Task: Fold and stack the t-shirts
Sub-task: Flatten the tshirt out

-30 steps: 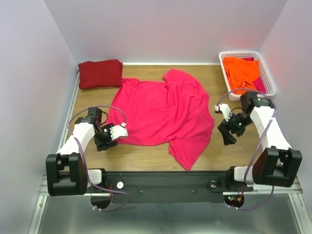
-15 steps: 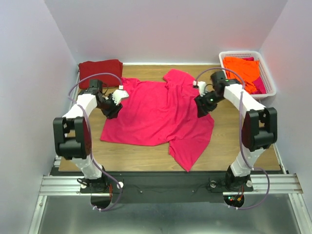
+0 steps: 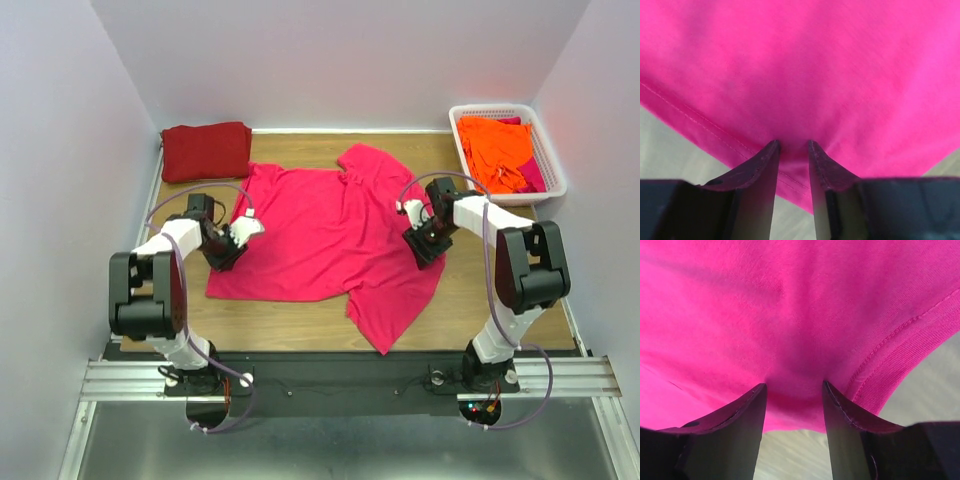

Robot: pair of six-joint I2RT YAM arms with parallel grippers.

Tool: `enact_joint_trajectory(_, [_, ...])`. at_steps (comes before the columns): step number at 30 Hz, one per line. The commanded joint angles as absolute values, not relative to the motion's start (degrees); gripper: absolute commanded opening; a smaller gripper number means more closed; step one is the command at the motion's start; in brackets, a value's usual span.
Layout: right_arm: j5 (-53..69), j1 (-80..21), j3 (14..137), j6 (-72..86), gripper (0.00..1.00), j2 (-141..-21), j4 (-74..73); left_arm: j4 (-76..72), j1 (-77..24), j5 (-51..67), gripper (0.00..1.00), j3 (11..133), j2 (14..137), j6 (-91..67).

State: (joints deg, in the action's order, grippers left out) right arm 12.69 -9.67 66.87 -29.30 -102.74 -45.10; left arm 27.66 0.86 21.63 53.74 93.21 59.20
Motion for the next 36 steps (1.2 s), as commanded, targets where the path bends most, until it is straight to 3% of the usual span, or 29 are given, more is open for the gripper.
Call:
enact_joint_trajectory(1, [5.6,-9.6,60.5,-35.9,0.54,-98.5,-49.1,37.1,1.1,18.1,0.4,45.9,85.3,64.4])
enact_joint_trajectory(4, [6.0,-9.5,60.1,-40.2,0.54,-93.6,-53.6,43.6,1.1,18.5,0.39,43.9,78.8,67.9])
enact_joint_trajectory(7, [10.6,-9.1,68.6,-37.1,0.57,-93.9,-54.0,47.7,1.1,21.9,0.39,48.8,77.4,68.2])
enact_joint_trajectory(13, [18.0,-9.1,90.2,-26.4,0.54,-107.6,-52.8,37.9,1.1,29.4,0.4,67.3,90.5,54.6])
enact_joint_trajectory(19, [15.4,-9.1,95.8,-22.5,0.49,-117.7,-48.3,26.8,1.1,26.5,0.4,72.2,100.9,44.7])
enact_joint_trajectory(29, [14.0,-9.3,87.7,-24.6,0.47,-119.5,-45.2,23.1,1.1,19.0,0.33,55.7,96.7,46.7])
enact_joint_trajectory(36, [14.9,-10.1,76.2,-29.0,0.48,-111.9,-45.3,29.5,1.1,15.3,0.28,38.3,79.5,51.1])
